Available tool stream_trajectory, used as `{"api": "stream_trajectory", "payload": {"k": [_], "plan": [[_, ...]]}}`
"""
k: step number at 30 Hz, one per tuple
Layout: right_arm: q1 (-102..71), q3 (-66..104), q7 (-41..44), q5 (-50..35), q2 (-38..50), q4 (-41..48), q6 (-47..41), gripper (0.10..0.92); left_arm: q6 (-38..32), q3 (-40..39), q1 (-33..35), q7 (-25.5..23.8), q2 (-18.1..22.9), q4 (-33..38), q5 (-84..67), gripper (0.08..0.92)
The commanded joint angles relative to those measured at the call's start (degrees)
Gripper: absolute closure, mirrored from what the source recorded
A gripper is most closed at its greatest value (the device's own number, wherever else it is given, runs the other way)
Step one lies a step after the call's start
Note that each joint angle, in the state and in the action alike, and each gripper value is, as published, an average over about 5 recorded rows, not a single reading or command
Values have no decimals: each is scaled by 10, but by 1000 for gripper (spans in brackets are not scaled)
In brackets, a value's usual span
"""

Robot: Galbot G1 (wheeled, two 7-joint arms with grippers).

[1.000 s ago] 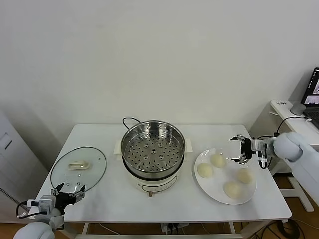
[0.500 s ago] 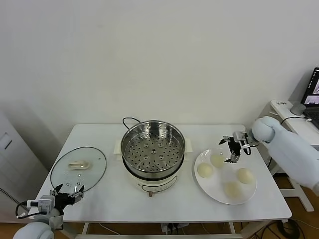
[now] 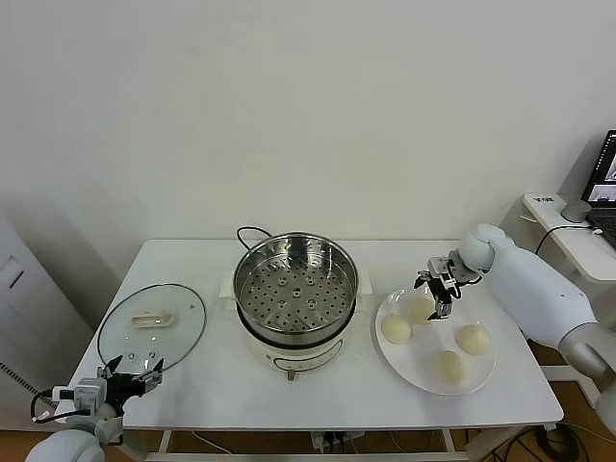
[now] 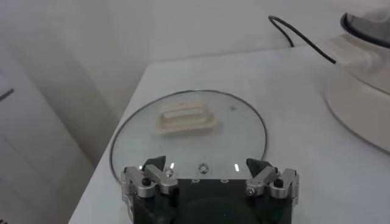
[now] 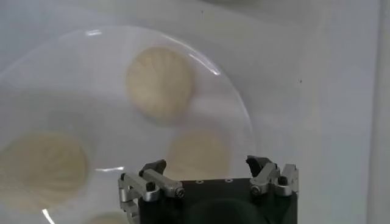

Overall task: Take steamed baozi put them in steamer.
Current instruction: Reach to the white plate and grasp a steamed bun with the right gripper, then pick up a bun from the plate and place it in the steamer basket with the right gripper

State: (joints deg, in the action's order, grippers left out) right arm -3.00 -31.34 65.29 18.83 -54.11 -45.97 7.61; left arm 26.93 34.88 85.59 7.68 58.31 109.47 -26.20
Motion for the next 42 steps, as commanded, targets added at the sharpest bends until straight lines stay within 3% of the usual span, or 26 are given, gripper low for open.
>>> {"api": "stream_trajectory", "payload": {"k": [1,8,12,24,31,42], "plan": [[-5,14,5,30,-23,31,2,258,0,0,1,0,0,0,1,177],[-10,30,5,35,-29,36,4,447,0,1,3,-1,1,3,1,177],[-7,30,4,29,-25,26,4,506,0,2,5,-1,1,5,1,177],[193,-143,23,-131,57,-130,1,525,0,3,9,0,6,11,4,177],[321,-187,47,-218,-15,-77,131,525,0,1,10,0,7,16,5,177],[347,-189,62,-181,-143,-43,339,516,0,-5,11,-1,3,24,5,177]]}}
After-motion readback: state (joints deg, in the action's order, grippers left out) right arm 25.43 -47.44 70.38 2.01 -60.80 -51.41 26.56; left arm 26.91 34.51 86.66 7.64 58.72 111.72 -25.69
